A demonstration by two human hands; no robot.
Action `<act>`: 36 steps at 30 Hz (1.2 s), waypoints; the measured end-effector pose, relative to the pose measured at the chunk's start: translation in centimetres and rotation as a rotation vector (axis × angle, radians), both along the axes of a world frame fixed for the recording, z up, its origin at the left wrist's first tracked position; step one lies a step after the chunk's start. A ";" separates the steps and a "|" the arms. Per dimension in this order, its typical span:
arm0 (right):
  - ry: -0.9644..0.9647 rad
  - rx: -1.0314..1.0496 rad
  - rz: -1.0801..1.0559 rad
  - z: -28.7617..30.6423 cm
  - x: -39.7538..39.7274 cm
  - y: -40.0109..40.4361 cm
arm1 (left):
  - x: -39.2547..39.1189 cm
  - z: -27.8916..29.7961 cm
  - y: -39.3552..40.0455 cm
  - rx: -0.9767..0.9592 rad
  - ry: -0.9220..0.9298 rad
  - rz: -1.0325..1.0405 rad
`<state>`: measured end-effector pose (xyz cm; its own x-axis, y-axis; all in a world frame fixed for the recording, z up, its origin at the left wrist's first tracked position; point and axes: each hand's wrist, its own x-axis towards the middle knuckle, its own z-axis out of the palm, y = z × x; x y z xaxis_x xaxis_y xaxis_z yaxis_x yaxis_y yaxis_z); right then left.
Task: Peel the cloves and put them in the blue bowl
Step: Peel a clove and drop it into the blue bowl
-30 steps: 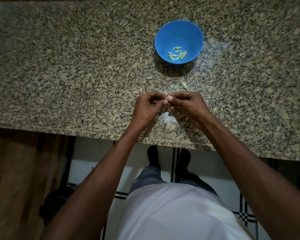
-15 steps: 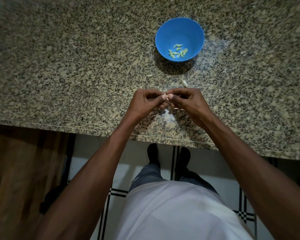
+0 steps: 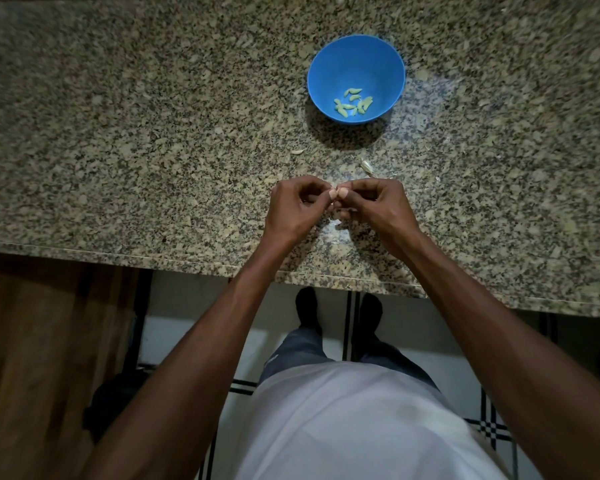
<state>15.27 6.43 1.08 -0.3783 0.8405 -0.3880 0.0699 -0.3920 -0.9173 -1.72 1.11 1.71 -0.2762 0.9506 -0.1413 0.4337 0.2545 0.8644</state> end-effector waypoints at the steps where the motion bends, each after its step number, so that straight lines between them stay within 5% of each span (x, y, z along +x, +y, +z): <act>1: 0.000 0.001 -0.005 0.1 0.0 0.0 | 0.2 0.0 0.0 0.012 0.040 -0.006; 7: -0.033 0.054 -0.006 -0.1 -0.2 -0.1 | 0.5 -0.1 -0.1 -0.013 0.140 -0.009; 30: 0.060 -0.004 -0.014 -0.4 -0.5 -0.8 | 1.5 0.1 -0.4 -0.199 -0.112 0.088; 36: 0.184 -0.139 -0.087 -0.1 -0.4 -0.8 | 1.1 0.3 -0.8 -0.193 -0.322 0.164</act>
<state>14.83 5.60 0.95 -0.3816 0.8162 -0.4338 -0.1332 -0.5129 -0.8480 -0.61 0.33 2.01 -0.3344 0.8452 -0.4170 0.0885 0.4686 0.8789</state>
